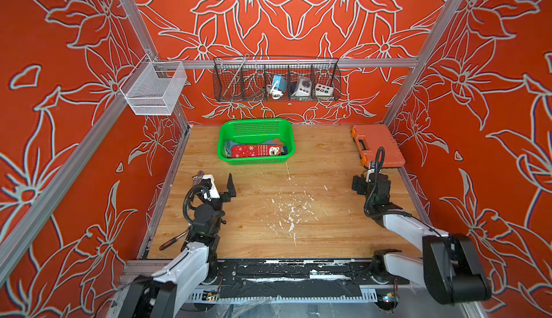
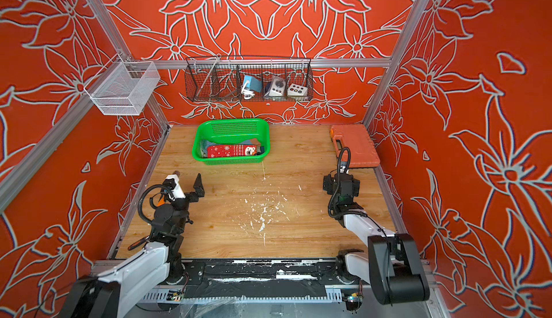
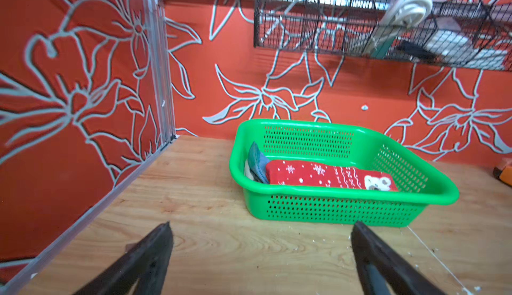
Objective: Place the socks together as a pair
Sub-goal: Reset both arms
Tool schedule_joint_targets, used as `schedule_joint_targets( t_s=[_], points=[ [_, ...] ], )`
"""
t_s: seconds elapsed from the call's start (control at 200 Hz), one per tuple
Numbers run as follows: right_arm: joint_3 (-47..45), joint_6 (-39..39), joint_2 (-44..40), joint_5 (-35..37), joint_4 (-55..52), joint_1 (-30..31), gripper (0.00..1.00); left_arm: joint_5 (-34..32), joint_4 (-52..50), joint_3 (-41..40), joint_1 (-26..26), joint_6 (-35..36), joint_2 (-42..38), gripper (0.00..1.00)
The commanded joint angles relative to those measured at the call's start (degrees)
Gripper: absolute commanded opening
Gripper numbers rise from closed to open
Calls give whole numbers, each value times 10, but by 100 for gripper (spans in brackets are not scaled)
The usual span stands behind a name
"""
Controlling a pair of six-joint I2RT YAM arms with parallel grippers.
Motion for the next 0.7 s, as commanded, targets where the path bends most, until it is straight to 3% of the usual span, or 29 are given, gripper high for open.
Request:
schedule_joint_targets(
  t_s=[0.0,0.11,0.335,0.415,0.53,0.696],
  points=[
    [-12,-27,2,-2,84,-4,98,25,83,-11,3,19,86,99],
    [-49,-52,-4,-8,165,-4,98,24,91,14,4,17,155,99],
    [-69,-41,98,-7,294,-17,97,49,114,43,13,20,247,99],
    [-62,-48,115,-17,300,-17,97,55,109,43,13,21,245,99],
    [-27,-56,111,-41,223,-17,98,58,96,51,16,20,244,98],
    [-32,-58,115,-42,241,-17,98,61,86,53,17,20,243,98]
  ],
)
